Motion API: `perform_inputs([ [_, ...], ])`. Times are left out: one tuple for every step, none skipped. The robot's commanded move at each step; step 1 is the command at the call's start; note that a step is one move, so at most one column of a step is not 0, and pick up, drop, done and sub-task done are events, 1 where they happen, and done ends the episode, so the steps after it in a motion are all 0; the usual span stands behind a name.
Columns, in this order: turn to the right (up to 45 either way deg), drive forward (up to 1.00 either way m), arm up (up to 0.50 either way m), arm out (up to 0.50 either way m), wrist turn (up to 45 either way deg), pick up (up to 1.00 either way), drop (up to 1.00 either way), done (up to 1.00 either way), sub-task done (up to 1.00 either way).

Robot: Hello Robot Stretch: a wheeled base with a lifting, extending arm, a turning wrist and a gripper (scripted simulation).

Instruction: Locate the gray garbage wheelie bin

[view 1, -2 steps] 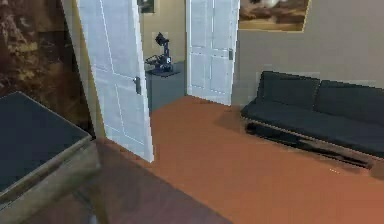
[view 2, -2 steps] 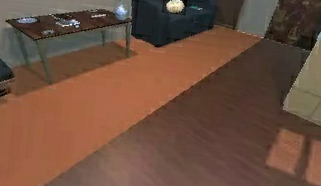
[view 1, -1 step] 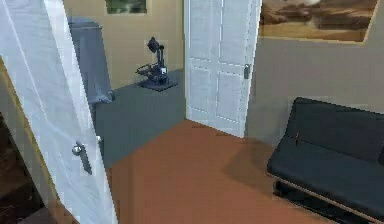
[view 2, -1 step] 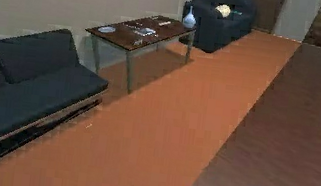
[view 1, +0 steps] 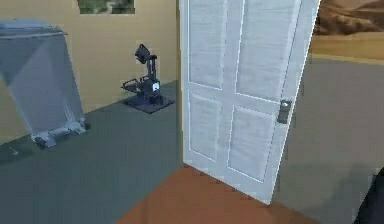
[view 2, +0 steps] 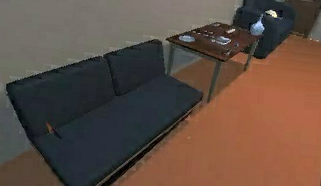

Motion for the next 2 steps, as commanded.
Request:
perform_inputs([
  [0.0, 0.25, 0.0, 0.0, 0.0, 0.0, 0.0, 0.0, 0.0],
  [-45.0, 0.0, 0.0, 0.0, 0.0, 0.0, 0.0, 0.0, 0.0],
])
